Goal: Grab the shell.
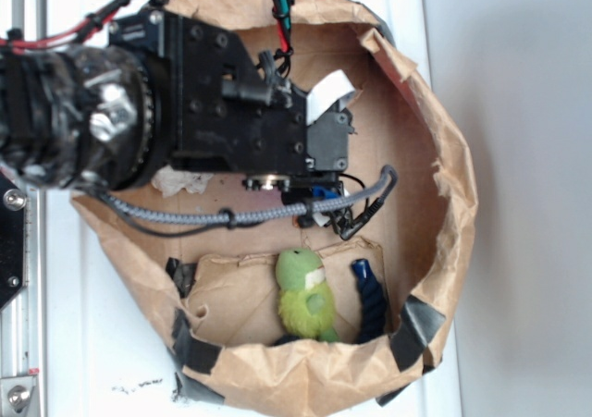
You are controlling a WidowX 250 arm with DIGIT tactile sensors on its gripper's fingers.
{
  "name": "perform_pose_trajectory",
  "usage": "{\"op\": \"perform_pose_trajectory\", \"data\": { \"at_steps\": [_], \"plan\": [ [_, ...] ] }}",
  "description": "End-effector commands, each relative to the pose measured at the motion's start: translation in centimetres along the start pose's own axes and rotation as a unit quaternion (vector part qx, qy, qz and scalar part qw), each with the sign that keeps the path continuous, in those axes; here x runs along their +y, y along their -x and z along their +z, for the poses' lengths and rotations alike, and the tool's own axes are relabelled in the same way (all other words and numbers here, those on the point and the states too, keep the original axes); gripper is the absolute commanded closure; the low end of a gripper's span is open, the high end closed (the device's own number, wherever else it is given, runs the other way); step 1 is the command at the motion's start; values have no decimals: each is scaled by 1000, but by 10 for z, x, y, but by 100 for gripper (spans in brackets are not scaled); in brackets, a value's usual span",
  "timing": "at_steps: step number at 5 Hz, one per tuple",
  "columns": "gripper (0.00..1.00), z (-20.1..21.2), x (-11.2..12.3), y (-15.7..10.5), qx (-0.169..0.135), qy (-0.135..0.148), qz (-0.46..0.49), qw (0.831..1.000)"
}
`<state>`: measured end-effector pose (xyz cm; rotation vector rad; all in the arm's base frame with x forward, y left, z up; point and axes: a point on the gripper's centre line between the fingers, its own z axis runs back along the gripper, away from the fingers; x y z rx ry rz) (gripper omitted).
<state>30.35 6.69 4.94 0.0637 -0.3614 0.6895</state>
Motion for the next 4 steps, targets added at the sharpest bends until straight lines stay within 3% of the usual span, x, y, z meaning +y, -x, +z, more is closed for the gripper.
{"op": "perform_pose_trajectory", "data": {
  "at_steps": [1, 4],
  "plan": [
    [0, 17, -2, -11, -12, 0, 76, 997],
    [0, 19, -4, -12, -13, -45, 115, 992]
  ]
}}
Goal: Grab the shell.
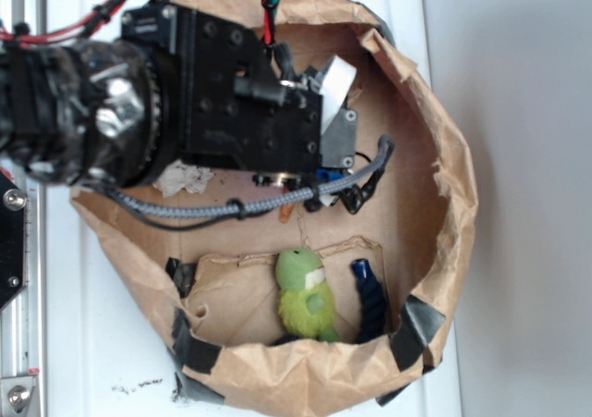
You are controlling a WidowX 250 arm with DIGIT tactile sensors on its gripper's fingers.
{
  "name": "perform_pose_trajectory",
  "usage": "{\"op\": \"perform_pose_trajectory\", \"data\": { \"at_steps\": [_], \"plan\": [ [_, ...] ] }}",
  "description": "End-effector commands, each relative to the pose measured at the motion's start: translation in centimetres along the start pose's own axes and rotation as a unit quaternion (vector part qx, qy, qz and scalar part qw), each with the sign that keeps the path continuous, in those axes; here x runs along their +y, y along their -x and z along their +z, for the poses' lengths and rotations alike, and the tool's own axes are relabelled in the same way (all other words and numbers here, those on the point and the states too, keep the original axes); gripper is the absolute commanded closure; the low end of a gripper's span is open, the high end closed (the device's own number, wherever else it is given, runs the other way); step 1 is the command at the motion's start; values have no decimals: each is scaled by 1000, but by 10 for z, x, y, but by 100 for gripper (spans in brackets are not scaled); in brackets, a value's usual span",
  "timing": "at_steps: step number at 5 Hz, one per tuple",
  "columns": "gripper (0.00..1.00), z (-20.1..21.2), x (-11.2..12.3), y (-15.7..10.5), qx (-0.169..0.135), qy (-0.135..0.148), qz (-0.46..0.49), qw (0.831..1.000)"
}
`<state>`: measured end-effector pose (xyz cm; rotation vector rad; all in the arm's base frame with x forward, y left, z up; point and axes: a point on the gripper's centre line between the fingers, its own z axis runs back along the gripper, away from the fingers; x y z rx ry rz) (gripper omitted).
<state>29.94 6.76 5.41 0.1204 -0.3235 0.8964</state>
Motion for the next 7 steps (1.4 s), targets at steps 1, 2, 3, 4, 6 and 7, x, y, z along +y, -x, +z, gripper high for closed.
{"op": "perform_pose_trajectory", "data": {
  "at_steps": [1, 2, 3, 4, 6, 7],
  "plan": [
    [0, 14, -7, -11, -15, 10, 18, 1000],
    [0, 14, -7, -11, -13, 12, 19, 1000],
    [0, 15, -9, -9, -19, 11, 7, 1000],
    [0, 15, -13, -6, -26, 0, -2, 1000],
    [0, 13, -15, -7, -20, -9, -4, 1000],
    [0, 13, -15, -7, -20, -9, -4, 1000]
  ]
}}
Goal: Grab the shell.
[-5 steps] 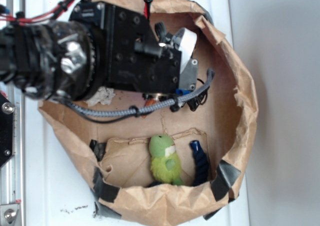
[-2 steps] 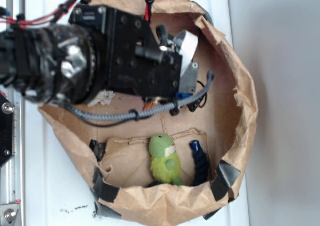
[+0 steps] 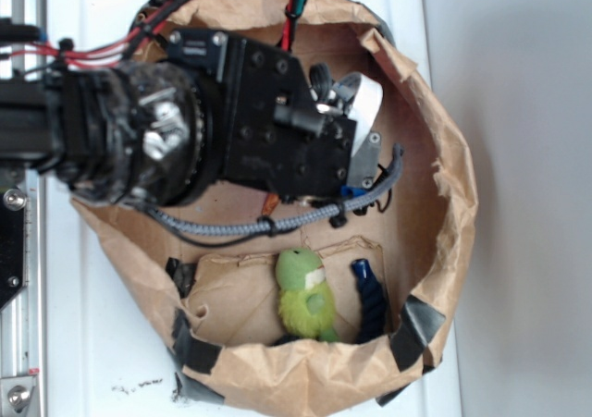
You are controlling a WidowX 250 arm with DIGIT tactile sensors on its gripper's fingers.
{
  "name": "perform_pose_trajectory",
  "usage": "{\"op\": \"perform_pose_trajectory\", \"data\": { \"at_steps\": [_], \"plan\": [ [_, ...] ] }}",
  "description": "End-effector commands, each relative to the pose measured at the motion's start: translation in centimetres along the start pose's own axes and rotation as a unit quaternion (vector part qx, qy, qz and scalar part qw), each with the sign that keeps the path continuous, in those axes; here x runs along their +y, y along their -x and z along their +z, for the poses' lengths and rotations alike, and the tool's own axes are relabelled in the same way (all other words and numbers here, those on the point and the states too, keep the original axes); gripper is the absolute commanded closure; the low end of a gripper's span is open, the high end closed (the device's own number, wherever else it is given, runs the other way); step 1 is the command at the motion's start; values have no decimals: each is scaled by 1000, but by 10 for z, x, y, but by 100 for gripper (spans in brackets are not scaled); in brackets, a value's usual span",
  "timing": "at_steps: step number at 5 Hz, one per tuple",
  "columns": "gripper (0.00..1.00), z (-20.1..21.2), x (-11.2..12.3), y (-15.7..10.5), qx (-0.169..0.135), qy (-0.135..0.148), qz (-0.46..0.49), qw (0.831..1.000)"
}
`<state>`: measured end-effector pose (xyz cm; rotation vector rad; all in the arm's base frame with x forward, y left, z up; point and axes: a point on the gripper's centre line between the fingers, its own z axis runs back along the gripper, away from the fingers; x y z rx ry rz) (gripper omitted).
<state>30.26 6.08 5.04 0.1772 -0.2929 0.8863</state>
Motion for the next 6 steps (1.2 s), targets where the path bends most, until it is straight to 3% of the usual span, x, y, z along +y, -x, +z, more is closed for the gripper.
{"op": "perform_pose_trajectory", "data": {
  "at_steps": [1, 2, 4, 5, 6],
  "plan": [
    [0, 16, -8, -11, -21, 21, 6, 1000],
    [0, 8, 3, -3, -31, 41, 1, 999],
    [0, -15, 7, 11, -35, 37, -22, 998],
    [100, -21, 8, 9, -20, 30, -12, 999],
    [100, -27, -6, -4, -19, 31, -16, 999]
  ]
}}
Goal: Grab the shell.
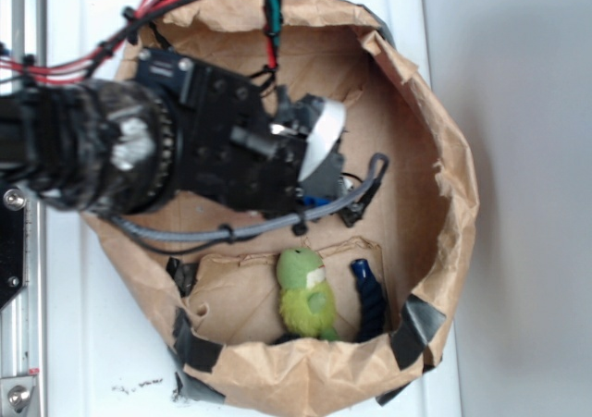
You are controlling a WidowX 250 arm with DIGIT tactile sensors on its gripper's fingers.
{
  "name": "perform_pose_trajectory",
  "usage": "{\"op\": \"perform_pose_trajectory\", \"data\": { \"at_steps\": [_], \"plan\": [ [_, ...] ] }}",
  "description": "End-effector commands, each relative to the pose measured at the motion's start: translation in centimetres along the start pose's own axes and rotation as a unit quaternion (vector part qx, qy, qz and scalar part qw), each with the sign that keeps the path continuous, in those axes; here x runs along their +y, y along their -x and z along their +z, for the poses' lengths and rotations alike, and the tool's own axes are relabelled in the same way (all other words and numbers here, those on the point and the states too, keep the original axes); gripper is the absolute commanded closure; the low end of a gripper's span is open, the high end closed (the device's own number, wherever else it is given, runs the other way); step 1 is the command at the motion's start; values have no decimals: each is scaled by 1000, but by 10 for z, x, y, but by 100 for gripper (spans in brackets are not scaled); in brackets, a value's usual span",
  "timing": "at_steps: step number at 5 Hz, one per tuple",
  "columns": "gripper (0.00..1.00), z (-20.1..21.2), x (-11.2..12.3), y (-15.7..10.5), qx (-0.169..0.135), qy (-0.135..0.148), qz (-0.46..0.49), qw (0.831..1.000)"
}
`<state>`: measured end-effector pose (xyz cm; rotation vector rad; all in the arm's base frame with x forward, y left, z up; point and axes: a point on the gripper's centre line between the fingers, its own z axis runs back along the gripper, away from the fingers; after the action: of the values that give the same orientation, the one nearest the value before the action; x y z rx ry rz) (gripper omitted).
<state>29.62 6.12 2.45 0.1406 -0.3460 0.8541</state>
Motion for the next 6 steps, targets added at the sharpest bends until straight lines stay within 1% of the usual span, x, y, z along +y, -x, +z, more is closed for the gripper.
{"op": "perform_pose_trajectory", "data": {
  "at_steps": [1, 2, 3, 4, 5, 6],
  "plan": [
    [100, -9, -16, -20, 1, 1, -10, 1000],
    [100, -5, -19, -22, 9, 4, -19, 1000],
    [100, 13, -15, -28, 13, 9, -48, 999],
    [100, 62, 2, -36, 11, 56, -119, 991],
    [100, 104, 12, -33, 11, 64, -159, 985],
    [100, 130, 16, -24, 5, 62, -179, 982]
  ]
}}
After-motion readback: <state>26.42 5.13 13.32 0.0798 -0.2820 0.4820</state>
